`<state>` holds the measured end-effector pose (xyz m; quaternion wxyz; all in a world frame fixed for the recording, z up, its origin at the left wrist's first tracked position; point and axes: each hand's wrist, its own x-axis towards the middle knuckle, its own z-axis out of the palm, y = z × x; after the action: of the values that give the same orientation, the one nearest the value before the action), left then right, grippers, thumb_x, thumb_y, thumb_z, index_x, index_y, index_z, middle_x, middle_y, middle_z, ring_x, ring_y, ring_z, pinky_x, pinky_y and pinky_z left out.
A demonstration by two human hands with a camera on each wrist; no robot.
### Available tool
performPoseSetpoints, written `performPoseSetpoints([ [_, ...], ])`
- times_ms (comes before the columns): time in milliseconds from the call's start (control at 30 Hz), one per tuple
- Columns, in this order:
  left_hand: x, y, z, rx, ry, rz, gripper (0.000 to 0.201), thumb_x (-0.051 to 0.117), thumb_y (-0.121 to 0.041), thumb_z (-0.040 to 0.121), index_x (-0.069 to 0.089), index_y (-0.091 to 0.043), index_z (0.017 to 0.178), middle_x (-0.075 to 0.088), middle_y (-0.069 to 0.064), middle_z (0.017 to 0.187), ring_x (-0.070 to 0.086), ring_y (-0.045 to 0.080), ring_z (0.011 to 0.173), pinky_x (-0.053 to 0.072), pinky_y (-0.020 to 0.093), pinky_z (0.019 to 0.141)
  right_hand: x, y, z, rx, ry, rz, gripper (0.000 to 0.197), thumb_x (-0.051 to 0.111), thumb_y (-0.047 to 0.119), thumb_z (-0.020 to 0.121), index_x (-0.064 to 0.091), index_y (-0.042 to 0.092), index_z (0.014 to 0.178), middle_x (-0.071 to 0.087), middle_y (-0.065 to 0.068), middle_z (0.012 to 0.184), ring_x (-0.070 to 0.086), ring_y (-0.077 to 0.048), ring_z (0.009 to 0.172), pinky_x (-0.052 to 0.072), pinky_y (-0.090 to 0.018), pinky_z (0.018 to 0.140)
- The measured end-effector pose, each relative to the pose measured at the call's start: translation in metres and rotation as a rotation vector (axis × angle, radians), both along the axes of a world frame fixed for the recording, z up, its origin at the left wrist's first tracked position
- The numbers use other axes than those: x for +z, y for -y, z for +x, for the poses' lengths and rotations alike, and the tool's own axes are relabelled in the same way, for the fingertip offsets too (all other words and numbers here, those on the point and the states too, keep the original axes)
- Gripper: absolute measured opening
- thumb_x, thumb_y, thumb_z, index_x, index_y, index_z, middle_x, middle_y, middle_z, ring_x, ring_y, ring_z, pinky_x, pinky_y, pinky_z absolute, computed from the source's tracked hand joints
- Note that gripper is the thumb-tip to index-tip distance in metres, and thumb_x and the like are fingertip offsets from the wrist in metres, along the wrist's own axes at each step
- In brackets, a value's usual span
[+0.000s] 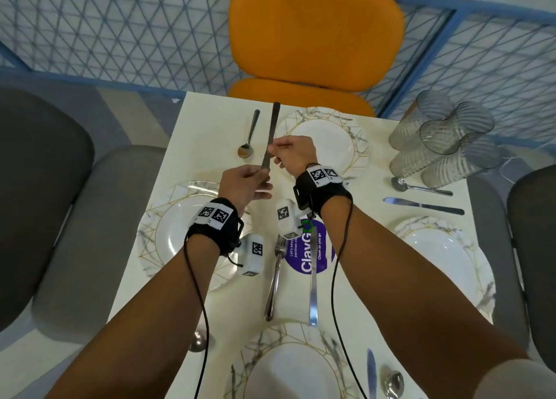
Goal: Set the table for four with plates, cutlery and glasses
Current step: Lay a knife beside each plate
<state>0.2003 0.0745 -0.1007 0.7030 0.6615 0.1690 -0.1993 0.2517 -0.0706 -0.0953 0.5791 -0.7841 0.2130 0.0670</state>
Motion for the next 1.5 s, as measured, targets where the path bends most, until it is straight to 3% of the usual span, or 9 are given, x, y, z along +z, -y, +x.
performPoseSetpoints([
  [100,-0.013,0.0,0.01,0.044,-0.014,0.035,0.009,0.069,-0.004,0.096,0.073,0.003,0.1,0.068,0.01,0.075,0.065,0.02,0.061,0.059,0.029,0.059,-0.006,-0.001,0.01,0.022,-0.032,-0.062,0.005,0.078,0.014,0.084,0.076,0.013,0.088,0.077,-0.007,0.083,0.067,-0.012,0.057,0.055,-0.025,0.061],
  [267,-0.029,0.006,0.029,0.119,-0.063,0.088,0.008,0.071,-0.002,0.094,0.073,0.001,0.087,0.069,0.012,0.071,0.065,0.019,0.055,0.059,0.029,0.058,-0.015,-0.004,0.025,0.174,-0.028,-0.336,0.028,0.076,0.023,0.084,0.076,0.011,0.11,0.073,-0.006,0.114,0.067,-0.022,0.109,0.051,-0.035,0.101],
  [467,-0.042,0.014,0.047,0.137,-0.125,0.132,0.012,0.07,-0.002,0.095,0.073,0.002,0.083,0.07,0.013,0.068,0.066,0.019,0.052,0.06,0.03,0.057,-0.027,-0.001,0.035,0.365,0.092,-0.804,0.034,0.069,0.03,0.088,0.068,0.026,0.122,0.057,-0.007,0.121,0.044,-0.031,0.118,0.043,-0.042,0.097],
  [667,-0.051,0.016,0.056,0.102,-0.146,0.216,0.013,0.075,-0.005,0.092,0.073,0.007,0.088,0.073,0.019,0.071,0.071,0.032,0.064,0.063,0.042,0.069,-0.035,-0.004,0.042,0.596,0.069,-1.1,0.044,0.063,0.049,0.088,0.06,0.04,0.131,0.03,-0.003,0.154,0.022,-0.034,0.14,0.024,-0.054,0.109],
  [833,-0.049,0.017,0.057,-0.033,-0.067,0.47,0.009,0.074,-0.011,0.093,0.068,-0.009,0.086,0.075,0.016,0.07,0.069,0.025,0.051,0.06,0.031,0.051,-0.044,-0.007,0.045,0.68,0.016,-1.219,0.045,0.057,0.054,0.09,0.057,0.042,0.133,0.015,-0.006,0.164,0.005,-0.037,0.15,0.012,-0.064,0.112],
  [900,-0.049,0.018,0.056,-0.083,-0.004,0.602,0.008,0.074,-0.02,0.091,0.071,-0.013,0.089,0.075,0.014,0.073,0.071,0.026,0.052,0.062,0.033,0.055,-0.045,-0.009,0.046,0.691,0.02,-1.249,0.043,0.058,0.054,0.091,0.058,0.04,0.132,0.012,-0.008,0.165,0.002,-0.038,0.151,0.01,-0.067,0.112],
  [1000,-0.051,0.022,0.053,-0.142,0.08,0.788,0.02,0.075,-0.033,0.085,0.072,-0.017,0.098,0.075,0.011,0.087,0.074,0.031,0.073,0.064,0.038,0.074,-0.044,-0.011,0.05,0.701,0.022,-1.249,0.043,0.057,0.054,0.092,0.058,0.039,0.132,0.014,-0.007,0.165,0.0,-0.036,0.153,0.008,-0.069,0.112],
  [1133,-0.048,0.028,0.046,-0.185,0.192,0.942,0.024,0.059,-0.024,0.102,0.065,-0.006,0.116,0.068,0.017,0.113,0.067,0.036,0.103,0.051,0.038,0.084,-0.046,-0.011,0.052,0.734,0.047,-1.276,0.047,0.053,0.054,0.095,0.055,0.034,0.137,0.027,0.001,0.163,0.004,-0.026,0.154,0.007,-0.072,0.111],
  [1500,-0.05,0.026,0.038,-0.294,0.259,1.01,0.024,0.054,-0.013,0.101,0.071,-0.005,0.117,0.055,0.017,0.131,0.064,0.041,0.108,0.051,0.044,0.093,-0.05,-0.008,0.062,0.752,0.012,-1.287,0.061,0.05,0.053,0.097,0.043,0.021,0.149,0.032,0.01,0.16,0.009,-0.016,0.154,0.004,-0.073,0.111],
])
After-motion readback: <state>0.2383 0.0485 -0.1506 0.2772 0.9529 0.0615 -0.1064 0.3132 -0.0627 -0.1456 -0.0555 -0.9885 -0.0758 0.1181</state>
